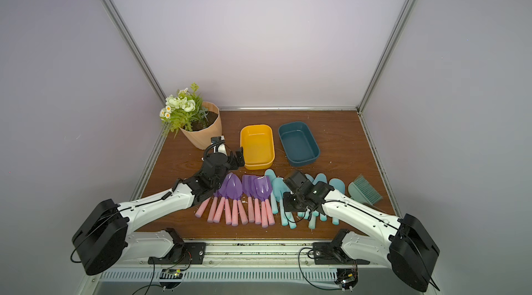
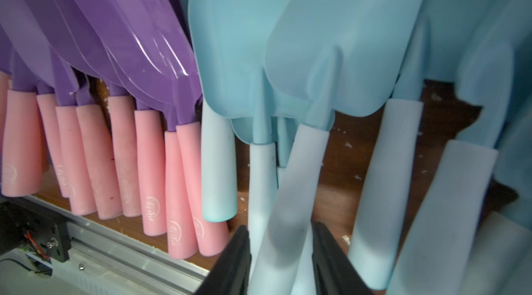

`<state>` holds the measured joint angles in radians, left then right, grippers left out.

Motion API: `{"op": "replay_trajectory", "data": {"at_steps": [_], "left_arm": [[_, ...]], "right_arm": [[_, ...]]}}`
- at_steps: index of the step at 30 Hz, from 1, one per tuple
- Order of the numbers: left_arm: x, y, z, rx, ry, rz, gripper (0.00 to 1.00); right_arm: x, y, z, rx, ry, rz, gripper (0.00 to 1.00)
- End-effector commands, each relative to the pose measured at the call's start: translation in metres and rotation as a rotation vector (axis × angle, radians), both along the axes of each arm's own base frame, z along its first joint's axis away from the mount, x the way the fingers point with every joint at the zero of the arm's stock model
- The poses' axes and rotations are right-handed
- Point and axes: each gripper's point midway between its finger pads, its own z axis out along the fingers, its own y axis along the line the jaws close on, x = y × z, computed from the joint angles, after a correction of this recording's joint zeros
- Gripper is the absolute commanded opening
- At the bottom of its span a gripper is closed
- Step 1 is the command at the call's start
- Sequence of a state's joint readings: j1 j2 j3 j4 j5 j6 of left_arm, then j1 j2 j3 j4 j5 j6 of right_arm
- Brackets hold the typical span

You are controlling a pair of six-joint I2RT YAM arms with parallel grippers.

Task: Sort the small shovels by color and place them into the storage box
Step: Pick up the shovel from the center of the board, then place the shovel in the storage box.

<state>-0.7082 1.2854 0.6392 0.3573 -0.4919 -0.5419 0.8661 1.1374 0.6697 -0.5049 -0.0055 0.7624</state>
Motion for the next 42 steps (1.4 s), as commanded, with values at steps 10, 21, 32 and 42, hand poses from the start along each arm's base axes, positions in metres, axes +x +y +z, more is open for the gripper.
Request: {"op": "replay_trajectory", "data": {"at_steps": [10, 21, 32, 42], "left_arm": [[-0.007, -0.001, 0.010, -0.036, 0.003, -0.003, 1.00], [-0.008, -0.004, 0.007, -0.035, 0.018, -0.018, 1.00], [-0.007, -0.007, 0.003, -0.050, 0.033, -0.021, 1.00], [-0.009, -0.008, -0.009, -0.057, 0.088, -0.014, 1.00]], "right_arm": [[-0.001, -0.005, -0.018, -0.052, -0.004, -0.058, 0.44], [0.007, -0.007, -0.019, -0.068, -0.042, -0.074, 0.16], [0.023, -0.004, 0.043, -0.029, -0.162, -0.074, 0.00], [0.111, 0.015, 0.161, -0.088, -0.432, -0.002, 0.00]]}}
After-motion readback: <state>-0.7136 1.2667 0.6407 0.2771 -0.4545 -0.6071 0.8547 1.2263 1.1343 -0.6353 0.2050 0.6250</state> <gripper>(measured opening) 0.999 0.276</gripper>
